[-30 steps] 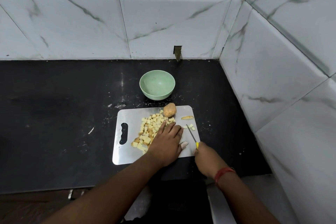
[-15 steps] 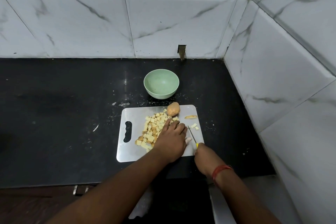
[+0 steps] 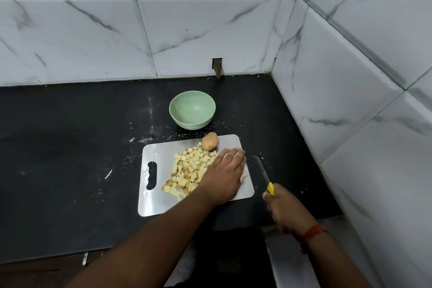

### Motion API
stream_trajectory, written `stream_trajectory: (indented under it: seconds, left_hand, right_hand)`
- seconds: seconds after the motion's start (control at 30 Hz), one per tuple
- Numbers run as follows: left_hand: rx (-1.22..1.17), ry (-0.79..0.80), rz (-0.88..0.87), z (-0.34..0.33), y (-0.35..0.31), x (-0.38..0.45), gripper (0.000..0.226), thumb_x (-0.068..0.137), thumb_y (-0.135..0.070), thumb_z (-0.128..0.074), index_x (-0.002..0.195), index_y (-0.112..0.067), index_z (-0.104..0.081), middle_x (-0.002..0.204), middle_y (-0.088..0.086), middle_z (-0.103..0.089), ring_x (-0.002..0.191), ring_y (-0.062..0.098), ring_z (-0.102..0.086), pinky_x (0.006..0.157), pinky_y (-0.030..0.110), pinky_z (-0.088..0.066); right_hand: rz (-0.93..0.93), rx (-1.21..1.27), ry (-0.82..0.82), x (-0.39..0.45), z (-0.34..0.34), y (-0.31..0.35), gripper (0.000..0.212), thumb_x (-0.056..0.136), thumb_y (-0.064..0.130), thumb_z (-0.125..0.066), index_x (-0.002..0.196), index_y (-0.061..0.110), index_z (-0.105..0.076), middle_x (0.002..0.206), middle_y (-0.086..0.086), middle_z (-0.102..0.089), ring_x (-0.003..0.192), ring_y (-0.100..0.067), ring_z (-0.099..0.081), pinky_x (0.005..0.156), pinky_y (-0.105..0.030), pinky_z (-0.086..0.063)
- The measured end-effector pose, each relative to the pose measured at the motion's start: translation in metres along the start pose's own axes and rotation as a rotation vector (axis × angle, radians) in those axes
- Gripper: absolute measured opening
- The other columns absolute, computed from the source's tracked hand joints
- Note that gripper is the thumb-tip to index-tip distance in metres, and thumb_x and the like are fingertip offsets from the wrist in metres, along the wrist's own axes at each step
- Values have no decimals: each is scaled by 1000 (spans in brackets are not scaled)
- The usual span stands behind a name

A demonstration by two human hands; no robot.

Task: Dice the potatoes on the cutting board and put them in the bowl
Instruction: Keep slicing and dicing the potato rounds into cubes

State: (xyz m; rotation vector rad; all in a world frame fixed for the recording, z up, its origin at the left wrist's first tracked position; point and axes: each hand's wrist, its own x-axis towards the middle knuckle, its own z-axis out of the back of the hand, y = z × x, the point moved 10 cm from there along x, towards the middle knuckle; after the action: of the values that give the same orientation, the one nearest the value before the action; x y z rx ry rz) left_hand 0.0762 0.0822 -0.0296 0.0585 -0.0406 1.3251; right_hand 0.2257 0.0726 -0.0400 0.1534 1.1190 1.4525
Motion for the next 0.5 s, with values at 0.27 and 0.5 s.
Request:
stream_trajectory:
  seconds: [0.27,0.5]
  left_hand:
    - [45,203,-26,-27,13,-15,82,98,-59,8,162,-9,-6,171,9,-1,158,23,4,127,41,6]
    - [45,175,50,-11,34,-21,89,97,-61,9,161,-8,-21,170,11,-10,157,26,-3,127,44,6]
  right_hand:
    - [2,-14,44,4,-5,1,21,97,28,-48,81,15,-45,71,-7,-49,61,-19,-43,62,-36,-37]
    - [33,-46,78,2,-13,17,21,98,27,-47,82,15,-43,73,-7,-46,60,-16,-39,60,-34,-34]
